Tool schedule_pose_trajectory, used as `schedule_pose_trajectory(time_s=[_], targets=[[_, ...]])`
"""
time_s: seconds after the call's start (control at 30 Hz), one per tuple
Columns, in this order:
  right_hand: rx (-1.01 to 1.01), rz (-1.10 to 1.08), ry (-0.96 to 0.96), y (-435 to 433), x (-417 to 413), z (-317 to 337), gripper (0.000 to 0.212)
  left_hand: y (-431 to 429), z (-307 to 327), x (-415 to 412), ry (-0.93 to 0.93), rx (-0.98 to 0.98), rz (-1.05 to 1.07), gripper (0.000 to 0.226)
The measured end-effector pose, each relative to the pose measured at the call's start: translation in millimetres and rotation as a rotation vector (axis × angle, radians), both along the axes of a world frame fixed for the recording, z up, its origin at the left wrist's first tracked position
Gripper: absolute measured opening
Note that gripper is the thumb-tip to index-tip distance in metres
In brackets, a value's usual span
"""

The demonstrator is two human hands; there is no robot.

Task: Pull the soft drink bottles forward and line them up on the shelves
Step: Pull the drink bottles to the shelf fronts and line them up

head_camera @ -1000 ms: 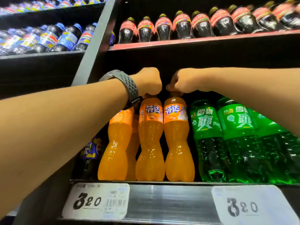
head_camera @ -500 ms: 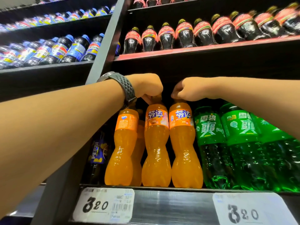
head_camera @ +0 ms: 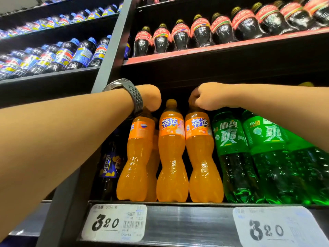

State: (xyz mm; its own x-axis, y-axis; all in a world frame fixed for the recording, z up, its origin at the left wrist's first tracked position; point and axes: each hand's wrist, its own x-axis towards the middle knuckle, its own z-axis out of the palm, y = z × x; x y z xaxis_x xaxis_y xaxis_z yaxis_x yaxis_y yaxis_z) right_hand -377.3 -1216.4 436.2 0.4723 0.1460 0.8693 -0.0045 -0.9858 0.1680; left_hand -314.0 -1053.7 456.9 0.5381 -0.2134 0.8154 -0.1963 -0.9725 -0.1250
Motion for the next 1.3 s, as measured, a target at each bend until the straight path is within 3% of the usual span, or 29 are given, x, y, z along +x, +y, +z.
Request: schedule_pose_trajectory(time_s=[0.1,0.2,0.33,0.47,0.73,0.87,1.0,1.17,1.3], targets=[[-0.016,-0.013,-0.006,0.3,0.2,-2.1,0.035,-3.3,1.5,-2.2,-0.068,-0.013,-0.046,0.030],[-0.019,-0.020,-0.009,1.1,-0.7,-3.2,0.035,1.4,2.6,-15.4,0.054,-0.048,-0.132,0.015],[-0.010,-0.030,-0.027,2.7,0.2,-3.0,0.034,7.9,3.0,-29.0,0.158,-0.058,-0.125,0.022],[0.014,-0.037,-0.047,4.1,-0.6,-3.9,0.032,5.2,-4.9,-26.6,0.021,-0.019,-0.088,0.016],[0.005,-0.036,-0.047,1.4,1.1,-2.9,0.034,-2.0,-9.7,-12.3,-0.015,-0.053,-0.149,0.020],[-0.012,-0.015,-0.101,-2.0,1.1,-2.8,0.035,-2.2,-14.6,-9.6,-0.159,-0.022,-0.117,0.012],[-0.035,0.050,-0.179,-11.6,-6.5,-4.9,0.034,-3.4,-23.5,-9.7,-0.258,-0.110,-0.253,0.012],[-0.121,0.080,-0.279,-34.1,-25.9,-10.6,0.032,-20.9,-45.1,-15.6,-0.400,-0.108,-0.378,0.039],[-0.187,0.090,-0.329,-50.5,-43.3,-21.0,0.033,-44.3,-68.5,-25.3,-0.467,-0.090,-0.441,0.042]])
